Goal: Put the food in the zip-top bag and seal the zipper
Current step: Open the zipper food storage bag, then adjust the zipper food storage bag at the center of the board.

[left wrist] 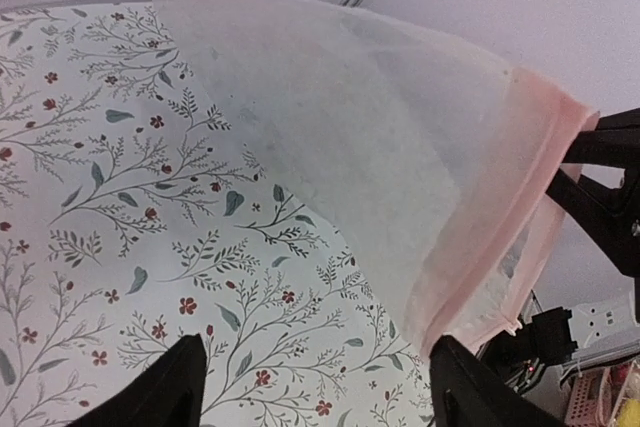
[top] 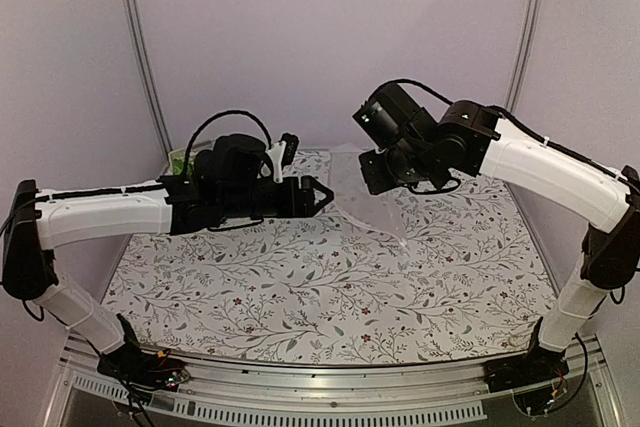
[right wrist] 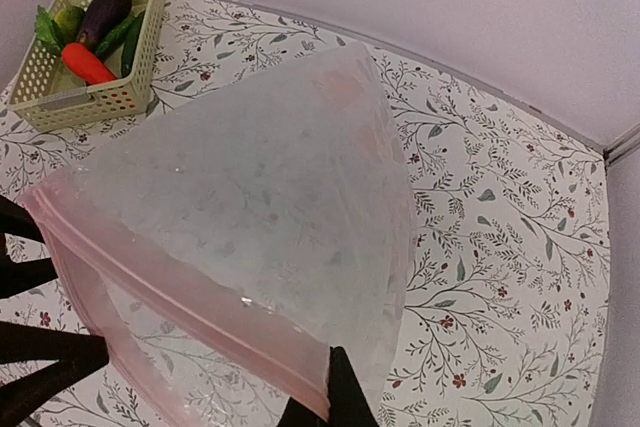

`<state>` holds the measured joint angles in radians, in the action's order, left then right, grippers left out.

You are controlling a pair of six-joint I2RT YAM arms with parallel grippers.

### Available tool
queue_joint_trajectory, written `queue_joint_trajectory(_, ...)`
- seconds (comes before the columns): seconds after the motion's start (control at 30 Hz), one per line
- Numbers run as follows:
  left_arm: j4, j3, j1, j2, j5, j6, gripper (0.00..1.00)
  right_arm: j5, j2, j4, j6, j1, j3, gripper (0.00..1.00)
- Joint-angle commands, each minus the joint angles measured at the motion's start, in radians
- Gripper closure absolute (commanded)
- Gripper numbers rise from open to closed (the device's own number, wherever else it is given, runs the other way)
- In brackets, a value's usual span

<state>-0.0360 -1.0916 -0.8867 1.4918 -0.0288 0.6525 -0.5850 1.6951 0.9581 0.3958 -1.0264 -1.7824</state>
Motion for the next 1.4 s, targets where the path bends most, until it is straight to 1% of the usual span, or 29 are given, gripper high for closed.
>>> queue_joint_trajectory(0.0, 0.202, 0.109, 0.003, -0.067, -0.083, 0.119, 0.14, 0.072, 0.038, -0.029, 0.061, 0.002, 0.008, 1.0)
queue_joint_trajectory(0.13, 0.262, 0.167, -0.013, -0.075, -0.101, 0.18, 0.02, 0.088, 0.059, -0.046, 0.076, 0.002, 0.001, 1.0)
queue_joint_trajectory(0.17, 0.274, 0.175, -0.019, -0.072, -0.101, 0.195, 0.01, 0.092, 0.065, -0.049, 0.081, 0.003, -0.001, 1.0)
queue_joint_trajectory(0.33, 0.398, 0.202, -0.052, -0.037, -0.113, 0.26, 0.0, 0.107, 0.08, -0.069, 0.106, 0.002, -0.003, 1.0)
queue_joint_trajectory(0.4, 0.4, 0.182, -0.061, -0.016, -0.099, 0.263, 0.0, 0.111, 0.084, -0.072, 0.115, 0.002, -0.004, 1.0)
queue_joint_trajectory(0.5, 0.345, 0.148, -0.072, 0.014, -0.048, 0.275, 0.0, 0.115, 0.083, -0.08, 0.126, 0.003, -0.005, 1.0)
queue_joint_trajectory(0.7, 0.114, 0.055, -0.124, 0.086, 0.142, 0.259, 0.02, 0.099, 0.076, -0.088, 0.142, 0.001, -0.008, 1.0)
queue_joint_trajectory(0.73, 0.096, 0.052, -0.129, 0.092, 0.17, 0.256, 0.04, 0.094, 0.073, -0.088, 0.143, 0.001, -0.006, 1.0)
queue_joint_trajectory(0.8, 0.069, 0.06, -0.13, 0.093, 0.209, 0.25, 0.12, 0.081, 0.066, -0.087, 0.14, 0.001, -0.004, 1.0)
queue_joint_trajectory(0.83, 0.05, 0.062, -0.13, 0.092, 0.227, 0.248, 0.19, 0.072, 0.062, -0.086, 0.138, 0.0, -0.001, 1.0)
queue_joint_trajectory(0.93, -0.031, 0.069, -0.132, 0.083, 0.278, 0.238, 0.5, 0.04, 0.05, -0.067, 0.129, 0.0, 0.006, 1.0)
queue_joint_trajectory(0.97, -0.047, 0.076, -0.131, 0.072, 0.295, 0.234, 0.58, 0.028, 0.047, -0.057, 0.127, 0.0, 0.006, 1.0)
queue_joint_trajectory(1.03, -0.062, 0.092, -0.128, 0.053, 0.316, 0.229, 0.7, -0.002, 0.039, -0.028, 0.119, -0.001, 0.005, 1.0)
queue_joint_trajectory(1.13, -0.092, 0.112, -0.111, 0.027, 0.332, 0.218, 0.81, -0.045, 0.029, 0.026, 0.101, -0.001, 0.0, 1.0)
queue_joint_trajectory(1.37, -0.07, 0.124, -0.051, 0.021, 0.249, 0.176, 0.93, -0.05, 0.003, 0.094, 0.073, 0.0, -0.002, 1.0)
